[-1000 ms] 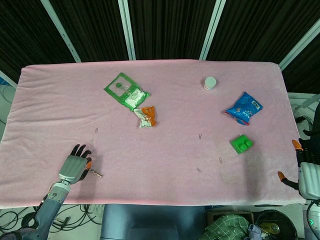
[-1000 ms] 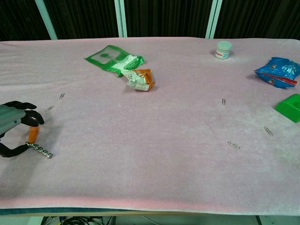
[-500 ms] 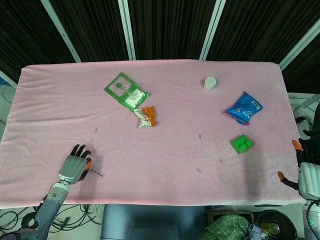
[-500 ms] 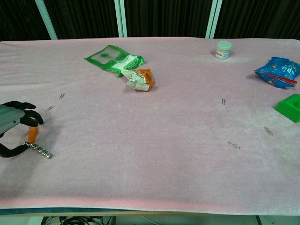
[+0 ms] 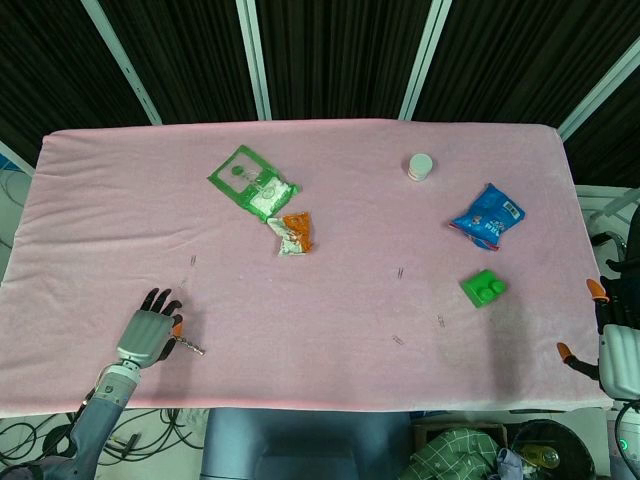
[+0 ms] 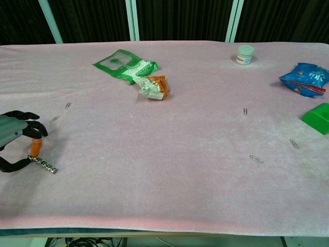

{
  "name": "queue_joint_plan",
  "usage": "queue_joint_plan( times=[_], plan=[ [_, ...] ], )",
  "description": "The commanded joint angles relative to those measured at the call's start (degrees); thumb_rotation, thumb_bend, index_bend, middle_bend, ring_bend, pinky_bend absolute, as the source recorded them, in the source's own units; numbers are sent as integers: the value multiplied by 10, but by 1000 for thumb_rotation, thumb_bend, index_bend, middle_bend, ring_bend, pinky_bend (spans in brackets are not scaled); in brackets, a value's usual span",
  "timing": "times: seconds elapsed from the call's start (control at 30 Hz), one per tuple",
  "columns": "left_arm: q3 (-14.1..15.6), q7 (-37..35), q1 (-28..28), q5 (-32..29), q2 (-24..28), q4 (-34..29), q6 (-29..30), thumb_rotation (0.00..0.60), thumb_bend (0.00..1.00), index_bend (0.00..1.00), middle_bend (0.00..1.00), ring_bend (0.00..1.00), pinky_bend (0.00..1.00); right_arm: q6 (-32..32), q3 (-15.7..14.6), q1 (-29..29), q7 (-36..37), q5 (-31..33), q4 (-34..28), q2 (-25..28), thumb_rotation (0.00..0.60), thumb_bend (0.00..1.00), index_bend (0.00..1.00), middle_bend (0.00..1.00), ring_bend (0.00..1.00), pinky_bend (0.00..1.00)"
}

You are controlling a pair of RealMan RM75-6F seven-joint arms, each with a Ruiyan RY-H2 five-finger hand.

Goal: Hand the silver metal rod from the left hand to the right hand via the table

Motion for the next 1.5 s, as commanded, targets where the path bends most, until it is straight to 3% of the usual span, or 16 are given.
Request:
queue_joint_plan(
  times=[0.03,0.73,1.17,1.5],
  plan=[
    [0,0,0,0,0,0,0,600,436,572,227,0,0,0,0,0,0,0,0,0,600,111,0,18,133,228],
    [-17,2,-14,16,33,-14,11,600,467,583,227,0,0,-2,1,0,0,2,1,-1,600,111,0,18,133,228],
    [-57,131,-61,-13,101,-59,1,600,468,593,230,0,0,-6,-1,2,-4,2,2,-4,600,111,0,18,133,228],
    [-75,178,-93,-55,119,-58,-24,600,468,595,231,0,0,-8,-2,3,-7,3,3,-6,600,110,0,18,133,228]
  ],
)
